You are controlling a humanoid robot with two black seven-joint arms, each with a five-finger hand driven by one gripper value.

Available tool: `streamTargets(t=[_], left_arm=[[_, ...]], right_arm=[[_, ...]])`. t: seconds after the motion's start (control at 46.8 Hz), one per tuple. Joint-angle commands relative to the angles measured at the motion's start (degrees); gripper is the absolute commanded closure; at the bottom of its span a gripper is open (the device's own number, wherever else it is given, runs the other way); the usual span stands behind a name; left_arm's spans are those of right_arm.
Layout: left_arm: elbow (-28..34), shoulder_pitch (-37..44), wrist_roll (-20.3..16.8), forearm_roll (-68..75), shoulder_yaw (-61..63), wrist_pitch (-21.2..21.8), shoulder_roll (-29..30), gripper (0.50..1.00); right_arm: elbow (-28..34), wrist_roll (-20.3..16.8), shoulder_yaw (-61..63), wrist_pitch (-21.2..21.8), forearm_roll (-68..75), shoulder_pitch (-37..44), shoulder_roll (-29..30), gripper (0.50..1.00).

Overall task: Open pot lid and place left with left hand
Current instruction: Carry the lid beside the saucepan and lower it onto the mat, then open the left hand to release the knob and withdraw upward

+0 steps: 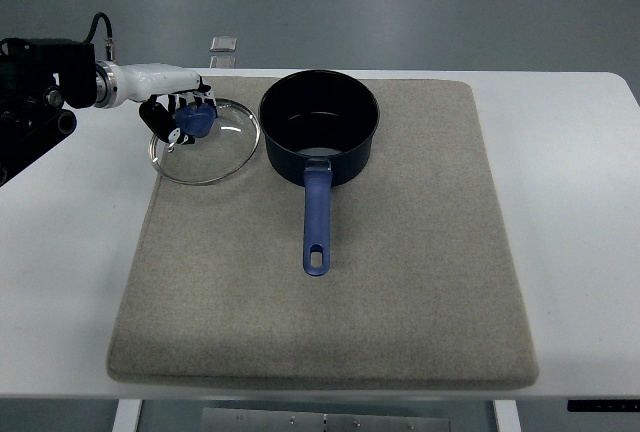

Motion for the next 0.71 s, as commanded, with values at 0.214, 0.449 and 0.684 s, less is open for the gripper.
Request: streamTargets(t=[0.214,0.449,0.684], left_arm=[[-0.02,-0.26,0.06,-0.9,0.0,0.0,0.0,0.564],[-0.11,-0.17,0.15,-5.63,-0.52,0.0,0.88,0.508],[3.05,0.01,0.06,-29.52,-0.79,2.45,1.32,0.508]], right_arm=[[0.0,0.0,0.0,-0.01,0.0,0.01,0.0,0.583],[0.0,0.0,0.0,-0.01,0.0,0.01,0.0,0.583],[0.0,0.0,0.0,-0.01,0.0,0.01,0.0,0.583]])
